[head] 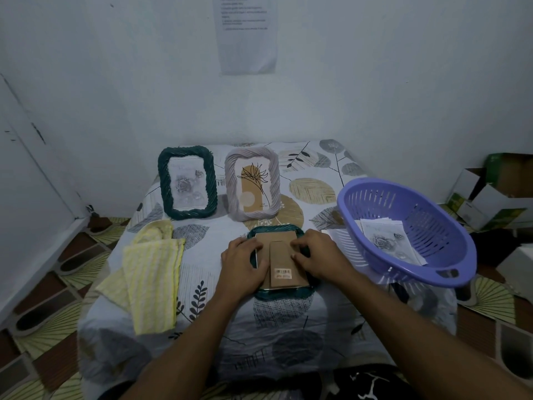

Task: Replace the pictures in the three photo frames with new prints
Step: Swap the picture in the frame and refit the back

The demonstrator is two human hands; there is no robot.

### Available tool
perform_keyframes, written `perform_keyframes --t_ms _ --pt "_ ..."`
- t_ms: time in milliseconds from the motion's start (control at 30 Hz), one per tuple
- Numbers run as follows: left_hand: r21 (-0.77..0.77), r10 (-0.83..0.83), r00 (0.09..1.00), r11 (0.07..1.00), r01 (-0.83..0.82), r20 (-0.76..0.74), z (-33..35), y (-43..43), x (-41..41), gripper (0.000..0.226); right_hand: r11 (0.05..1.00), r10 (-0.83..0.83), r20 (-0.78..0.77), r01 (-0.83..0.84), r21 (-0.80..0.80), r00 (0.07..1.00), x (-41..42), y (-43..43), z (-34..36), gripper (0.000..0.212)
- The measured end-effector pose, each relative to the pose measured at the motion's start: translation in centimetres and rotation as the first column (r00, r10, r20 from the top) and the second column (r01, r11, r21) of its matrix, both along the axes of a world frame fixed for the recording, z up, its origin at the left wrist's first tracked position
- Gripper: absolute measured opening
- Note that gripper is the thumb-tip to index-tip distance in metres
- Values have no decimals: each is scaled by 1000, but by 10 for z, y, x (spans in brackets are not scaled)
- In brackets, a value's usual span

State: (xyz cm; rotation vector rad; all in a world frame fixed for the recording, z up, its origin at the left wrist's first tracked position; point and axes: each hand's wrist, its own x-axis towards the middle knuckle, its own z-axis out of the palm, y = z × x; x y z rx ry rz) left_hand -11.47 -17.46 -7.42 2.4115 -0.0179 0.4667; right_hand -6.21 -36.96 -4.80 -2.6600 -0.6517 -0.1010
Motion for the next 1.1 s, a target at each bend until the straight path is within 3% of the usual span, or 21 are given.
perform_keyframes --t_ms 200,433,800,933,1100 --pt "-32 5 1000 999 -6 -31 1 1 1 40 991 -65 -20 67 118 998 -4 -1 -2 36" --pt "-73 2 993 997 -11 -120 0 3 2 45 967 -99 -23 101 233 995 -5 -5 -5 33" --pt "-86 -4 994 996 -6 -111 0 4 -1 43 980 -84 7 82 184 996 -1 -4 -10 28" --pt "-2 -33 999 999 33 -42 0 3 0 37 988 -85 41 80 129 996 -1 -3 -15 24" --pt "39 -31 997 999 34 -70 4 3 3 35 985 -116 36 110 131 993 -1 -1 -20 19"
